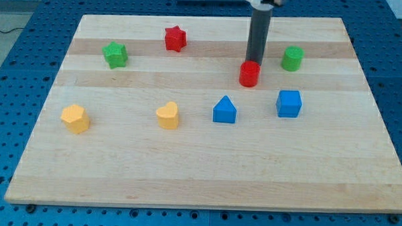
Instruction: Place red circle to the top right of the blue cube
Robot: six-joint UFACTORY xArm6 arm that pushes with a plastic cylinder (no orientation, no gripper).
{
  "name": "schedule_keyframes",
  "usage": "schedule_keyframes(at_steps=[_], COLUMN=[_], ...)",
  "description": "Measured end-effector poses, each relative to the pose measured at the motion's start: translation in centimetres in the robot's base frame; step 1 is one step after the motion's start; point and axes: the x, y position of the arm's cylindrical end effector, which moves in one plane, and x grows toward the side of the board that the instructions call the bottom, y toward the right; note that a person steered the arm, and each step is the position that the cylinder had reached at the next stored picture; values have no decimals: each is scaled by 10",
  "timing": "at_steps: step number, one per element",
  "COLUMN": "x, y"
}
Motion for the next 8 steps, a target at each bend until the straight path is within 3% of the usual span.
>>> schedule_keyframes(at_steps=[2,4,7,8], x=[-16,28,36,36], y=[-25,-54,76,20])
